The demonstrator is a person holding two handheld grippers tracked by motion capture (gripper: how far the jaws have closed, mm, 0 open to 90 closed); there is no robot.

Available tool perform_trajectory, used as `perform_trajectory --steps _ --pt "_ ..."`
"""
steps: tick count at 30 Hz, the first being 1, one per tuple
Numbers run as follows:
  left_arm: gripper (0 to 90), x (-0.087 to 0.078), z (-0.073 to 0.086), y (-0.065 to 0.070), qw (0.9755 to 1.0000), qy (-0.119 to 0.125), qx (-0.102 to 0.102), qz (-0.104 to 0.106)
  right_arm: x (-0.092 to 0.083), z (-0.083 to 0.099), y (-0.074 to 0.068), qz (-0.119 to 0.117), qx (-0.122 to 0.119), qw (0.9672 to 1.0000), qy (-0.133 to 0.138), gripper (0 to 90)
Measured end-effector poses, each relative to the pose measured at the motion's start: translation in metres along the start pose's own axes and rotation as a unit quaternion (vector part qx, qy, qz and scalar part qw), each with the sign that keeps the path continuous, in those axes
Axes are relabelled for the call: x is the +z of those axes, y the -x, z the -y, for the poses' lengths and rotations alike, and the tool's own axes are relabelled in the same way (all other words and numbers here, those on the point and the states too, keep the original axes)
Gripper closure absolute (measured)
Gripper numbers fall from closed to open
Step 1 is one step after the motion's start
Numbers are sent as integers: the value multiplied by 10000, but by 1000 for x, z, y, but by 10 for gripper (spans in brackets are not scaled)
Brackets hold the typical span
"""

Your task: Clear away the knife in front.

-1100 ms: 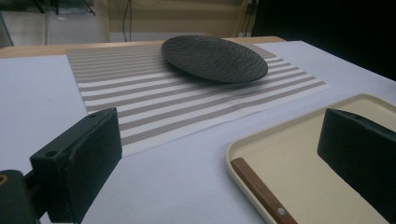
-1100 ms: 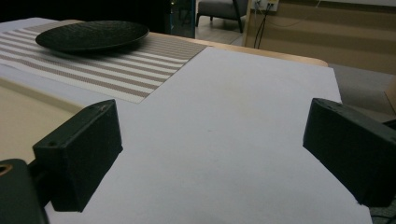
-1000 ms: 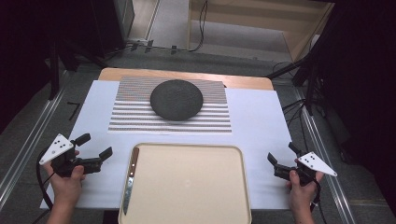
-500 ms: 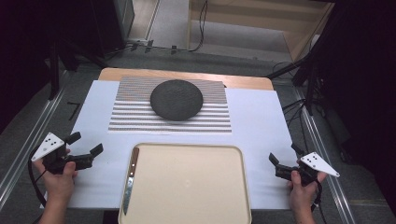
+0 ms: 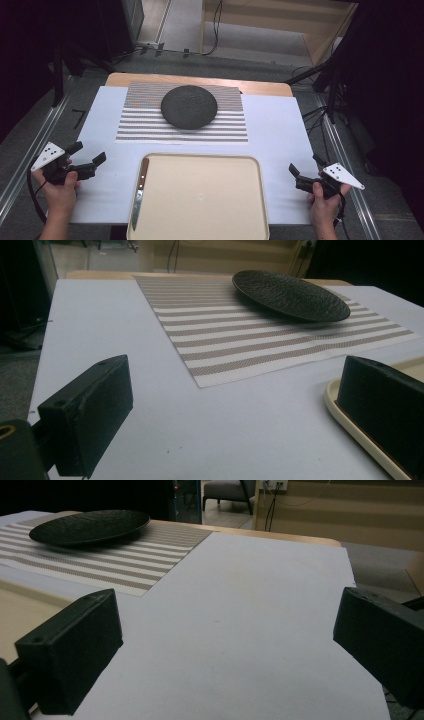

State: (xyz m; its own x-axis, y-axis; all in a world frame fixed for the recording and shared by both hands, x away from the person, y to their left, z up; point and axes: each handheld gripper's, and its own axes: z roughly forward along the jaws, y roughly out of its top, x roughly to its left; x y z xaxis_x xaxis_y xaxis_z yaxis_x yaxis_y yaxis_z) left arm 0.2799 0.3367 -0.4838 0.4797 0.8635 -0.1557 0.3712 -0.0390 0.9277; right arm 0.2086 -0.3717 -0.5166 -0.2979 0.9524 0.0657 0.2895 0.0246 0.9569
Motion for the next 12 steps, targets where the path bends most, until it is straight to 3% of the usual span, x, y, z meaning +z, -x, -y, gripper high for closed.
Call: perform_trajectory --steps 12 --pt "0 -1 2 1 10000 17 60 67 1 0 -1 3 -31 10000 -47 0"
